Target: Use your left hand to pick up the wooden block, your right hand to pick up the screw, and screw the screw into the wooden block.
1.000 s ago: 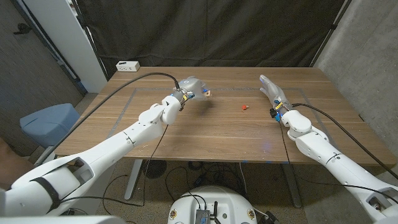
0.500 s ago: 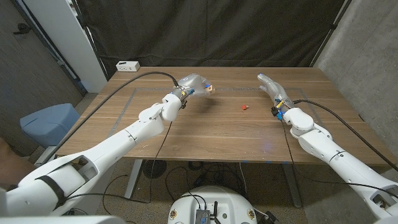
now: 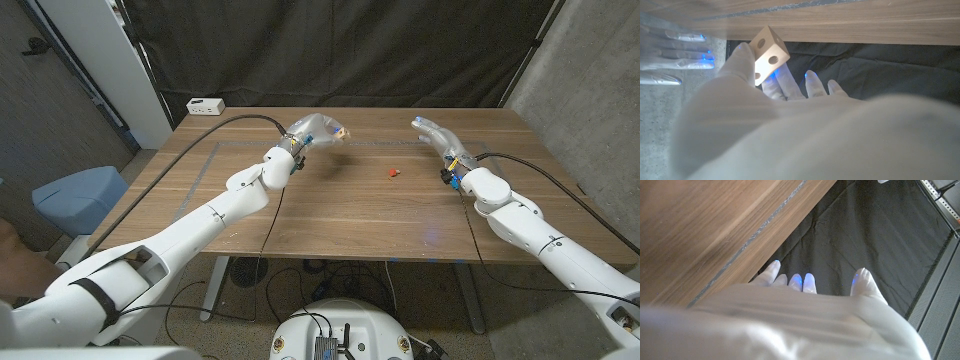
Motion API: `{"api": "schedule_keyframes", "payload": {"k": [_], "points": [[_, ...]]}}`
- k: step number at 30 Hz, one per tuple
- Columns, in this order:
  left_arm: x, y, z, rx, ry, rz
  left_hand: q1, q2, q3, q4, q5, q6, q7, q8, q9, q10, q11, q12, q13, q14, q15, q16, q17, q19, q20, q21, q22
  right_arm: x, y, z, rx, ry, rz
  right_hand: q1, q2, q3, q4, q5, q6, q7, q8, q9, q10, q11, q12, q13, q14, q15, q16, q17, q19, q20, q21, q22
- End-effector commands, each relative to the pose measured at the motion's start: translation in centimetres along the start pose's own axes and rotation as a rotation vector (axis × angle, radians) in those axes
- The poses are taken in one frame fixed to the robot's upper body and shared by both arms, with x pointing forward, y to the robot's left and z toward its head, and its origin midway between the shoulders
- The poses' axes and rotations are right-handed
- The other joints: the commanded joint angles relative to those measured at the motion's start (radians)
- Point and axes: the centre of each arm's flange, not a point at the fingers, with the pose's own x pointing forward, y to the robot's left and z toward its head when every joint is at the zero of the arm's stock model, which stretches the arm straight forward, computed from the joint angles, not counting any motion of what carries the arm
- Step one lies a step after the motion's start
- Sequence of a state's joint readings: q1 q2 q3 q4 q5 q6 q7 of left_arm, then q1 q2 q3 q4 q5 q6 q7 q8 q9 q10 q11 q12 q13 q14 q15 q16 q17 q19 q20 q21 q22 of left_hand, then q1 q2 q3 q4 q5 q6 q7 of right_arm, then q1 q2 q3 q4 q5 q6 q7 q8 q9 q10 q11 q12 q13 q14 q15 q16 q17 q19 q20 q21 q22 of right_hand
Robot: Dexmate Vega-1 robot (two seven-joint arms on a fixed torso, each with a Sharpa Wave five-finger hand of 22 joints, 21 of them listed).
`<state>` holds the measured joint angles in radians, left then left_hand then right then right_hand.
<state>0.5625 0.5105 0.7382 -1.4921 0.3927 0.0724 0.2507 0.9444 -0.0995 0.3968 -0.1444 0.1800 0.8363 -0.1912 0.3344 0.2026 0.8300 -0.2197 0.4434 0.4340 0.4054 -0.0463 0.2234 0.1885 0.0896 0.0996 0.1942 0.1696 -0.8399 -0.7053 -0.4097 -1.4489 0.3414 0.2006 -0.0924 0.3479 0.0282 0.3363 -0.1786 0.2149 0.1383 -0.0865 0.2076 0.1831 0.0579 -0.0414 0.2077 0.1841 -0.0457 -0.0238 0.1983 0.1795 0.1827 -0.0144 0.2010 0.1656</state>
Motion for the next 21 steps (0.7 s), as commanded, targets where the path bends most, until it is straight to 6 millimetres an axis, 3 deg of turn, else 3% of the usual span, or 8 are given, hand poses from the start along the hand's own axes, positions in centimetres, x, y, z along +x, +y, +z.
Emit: {"api": "schedule_keyframes", "payload": {"k": [1, 21], "points": [[0.8, 0.2, 0.2, -0.149, -0.005, 0.041, 0.005, 0.012, -0.001, 0.001, -0.004, 0.004, 0.004, -0.003, 0.003, -0.002, -0.001, -0.001, 0.006, 0.008, -0.099, 0.001, 0.005, 0.007, -0.006, 0.0, 0.003, 0.2, -1.3, 0.6, -0.15, 0.021, 0.051, 0.024, -0.006, 0.011, -0.005, 0.005, 0.027, -0.003, 0.011, 0.003, 0.014, -0.009, 0.006, 0.006, 0.008, -0.006, 0.006, 0.003, 0.016, 0.001, -0.002, 0.001], [1.6, -0.8, -0.1, -0.361, -0.015, 0.048, 0.002, 0.018, -0.007, 0.003, -0.003, 0.01, 0.004, -0.003, 0.003, -0.001, -0.001, -0.006, 0.01, 0.008, -0.096, 0.0, 0.006, 0.002, 0.004, -0.003, 0.004, 0.3, -2.7, 2.0, -0.392, 0.085, 0.124, 0.109, -0.031, 0.038, -0.011, -0.001, 0.083, -0.016, 0.027, 0.007, 0.02, -0.027, -0.001, 0.009, 0.024, -0.011, 0.005, 0.003, 0.029, 0.001, -0.008, 0.001]]}}
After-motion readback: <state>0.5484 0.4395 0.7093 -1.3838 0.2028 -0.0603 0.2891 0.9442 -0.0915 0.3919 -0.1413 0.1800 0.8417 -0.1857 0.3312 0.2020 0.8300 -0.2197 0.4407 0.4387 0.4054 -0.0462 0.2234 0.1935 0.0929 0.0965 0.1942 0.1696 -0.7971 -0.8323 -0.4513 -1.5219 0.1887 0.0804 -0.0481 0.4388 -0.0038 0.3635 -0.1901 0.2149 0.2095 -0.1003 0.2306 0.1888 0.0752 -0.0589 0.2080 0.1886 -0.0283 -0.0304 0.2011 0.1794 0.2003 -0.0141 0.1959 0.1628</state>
